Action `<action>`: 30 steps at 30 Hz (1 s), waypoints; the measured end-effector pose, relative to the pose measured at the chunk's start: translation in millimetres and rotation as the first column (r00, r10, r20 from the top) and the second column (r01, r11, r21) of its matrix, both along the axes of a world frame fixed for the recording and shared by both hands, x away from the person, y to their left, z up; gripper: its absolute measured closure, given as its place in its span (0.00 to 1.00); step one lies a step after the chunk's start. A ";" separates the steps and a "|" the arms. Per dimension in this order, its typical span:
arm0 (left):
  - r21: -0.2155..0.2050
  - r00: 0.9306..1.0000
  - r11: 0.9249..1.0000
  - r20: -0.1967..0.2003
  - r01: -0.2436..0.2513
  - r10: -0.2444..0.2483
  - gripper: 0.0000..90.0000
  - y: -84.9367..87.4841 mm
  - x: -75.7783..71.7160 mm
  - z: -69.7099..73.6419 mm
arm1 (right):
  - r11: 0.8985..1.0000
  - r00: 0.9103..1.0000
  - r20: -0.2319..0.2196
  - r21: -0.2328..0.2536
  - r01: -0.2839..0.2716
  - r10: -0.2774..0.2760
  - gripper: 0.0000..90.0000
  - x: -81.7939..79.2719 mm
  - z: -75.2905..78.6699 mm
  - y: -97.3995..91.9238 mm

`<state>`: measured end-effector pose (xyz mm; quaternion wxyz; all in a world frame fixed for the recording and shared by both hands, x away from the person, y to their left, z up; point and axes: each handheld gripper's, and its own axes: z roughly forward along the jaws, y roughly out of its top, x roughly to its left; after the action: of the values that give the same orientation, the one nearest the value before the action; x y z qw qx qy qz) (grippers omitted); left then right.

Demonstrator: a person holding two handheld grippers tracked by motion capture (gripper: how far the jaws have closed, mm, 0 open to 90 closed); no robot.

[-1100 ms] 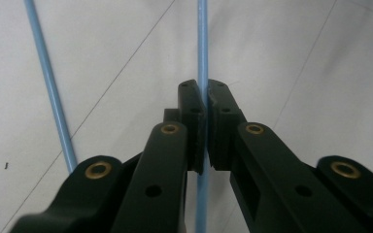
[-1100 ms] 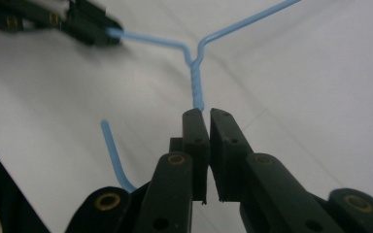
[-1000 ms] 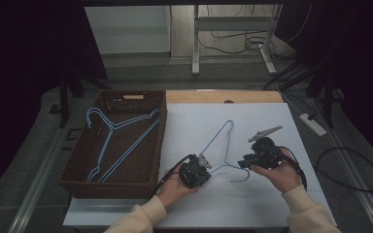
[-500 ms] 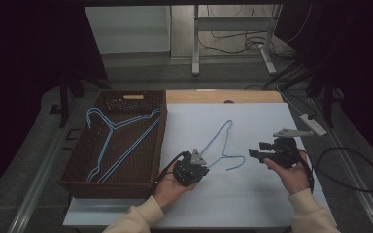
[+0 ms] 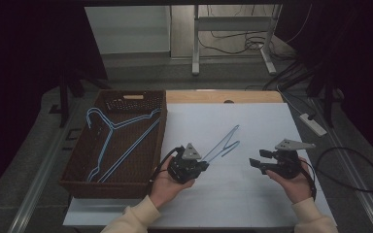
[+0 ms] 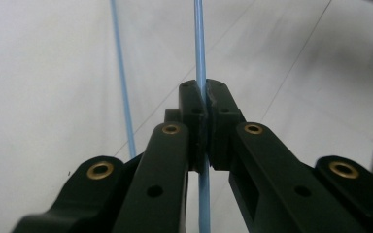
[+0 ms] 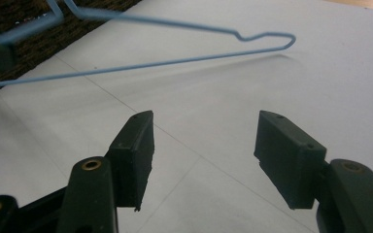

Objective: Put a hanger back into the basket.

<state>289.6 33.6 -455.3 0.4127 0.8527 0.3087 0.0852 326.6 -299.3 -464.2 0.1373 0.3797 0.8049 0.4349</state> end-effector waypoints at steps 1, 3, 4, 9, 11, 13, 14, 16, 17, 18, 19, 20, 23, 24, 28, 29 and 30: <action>-0.010 1.000 1.000 0.002 -0.003 0.003 0.97 1.3 -0.8 3.2 | 1.000 1.000 -0.003 -0.001 0.004 -0.004 0.45 -0.7 -0.9 -0.5; -0.023 1.000 1.000 0.010 -0.003 0.003 0.98 4.6 -2.4 10.1 | 1.000 1.000 -0.002 -0.002 0.003 -0.003 0.45 -1.1 -2.8 -1.4; -0.023 1.000 1.000 0.010 -0.003 0.003 0.98 4.6 -2.4 10.1 | 1.000 1.000 -0.004 -0.003 0.002 -0.002 0.45 -1.3 -3.6 -1.6; -0.064 0.999 0.998 0.033 -0.004 0.006 0.98 17.4 -7.8 31.6 | 1.000 1.000 0.001 -0.005 -0.007 0.007 0.45 -2.3 -5.6 -1.2; -0.081 0.999 0.997 0.043 -0.004 0.007 0.98 24.2 -9.3 40.4 | 1.000 1.000 0.010 -0.008 -0.017 0.017 0.44 -3.4 -6.3 -0.7; -0.100 0.999 0.995 0.049 -0.007 0.012 0.98 31.1 -10.0 47.9 | 1.000 1.000 0.015 -0.009 -0.019 0.019 0.44 -3.8 -7.1 -0.5; -0.105 0.998 0.994 0.054 -0.009 0.015 0.98 34.8 -10.2 51.6 | 1.000 1.000 0.017 -0.010 -0.021 0.021 0.44 -4.1 -7.4 -0.5; -0.116 0.998 0.993 0.063 -0.011 0.019 0.98 41.7 -10.2 57.5 | 1.000 1.000 0.019 -0.013 -0.023 0.023 0.43 -4.7 -7.8 -0.3; -0.122 0.997 0.992 0.068 -0.014 0.023 0.98 45.8 -10.1 60.6 | 1.000 1.000 0.018 -0.016 -0.021 0.021 0.43 -4.9 -7.7 -0.3; -0.125 0.997 0.992 0.072 -0.017 0.027 0.98 50.1 -9.9 63.6 | 1.000 1.000 0.021 -0.017 -0.018 0.018 0.42 -5.0 -8.2 0.0; -0.135 0.996 0.991 0.077 -0.023 0.034 0.98 57.2 -9.3 68.2 | 1.000 1.000 0.021 -0.017 -0.018 0.018 0.42 -5.0 -8.4 0.0; -0.141 0.996 0.990 0.077 -0.026 0.037 0.98 60.3 -9.1 69.9 | 1.000 1.000 0.021 -0.018 -0.018 0.018 0.42 -4.9 -8.9 0.1; -0.150 0.995 0.988 0.082 -0.035 0.048 0.98 70.3 -8.9 74.8 | 1.000 1.000 0.020 -0.023 -0.016 0.016 0.41 -5.0 -9.9 0.2; -0.156 0.995 0.987 0.085 -0.040 0.053 0.98 75.1 -8.9 76.6 | 1.000 1.000 0.020 -0.023 -0.016 0.016 0.41 -5.0 -9.9 0.2; -0.178 0.993 0.982 0.095 -0.059 0.077 0.98 96.9 -9.6 83.1 | 1.000 1.000 0.020 -0.022 -0.009 0.009 0.41 -4.9 -11.1 -0.1; -0.192 0.991 0.979 0.093 -0.074 0.093 0.98 106.9 -10.2 85.4 | 1.000 1.000 0.021 -0.023 -0.008 0.009 0.40 -4.7 -11.3 -0.1; -0.192 0.991 0.979 0.093 -0.074 0.093 0.98 106.9 -10.2 85.4 | 1.000 1.000 0.021 -0.023 -0.008 0.009 0.40 -4.7 -11.3 -0.1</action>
<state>279.4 140.5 -370.0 0.5027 0.7907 0.3296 0.1163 321.9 -299.3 -475.5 0.1481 0.3702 0.8099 0.4302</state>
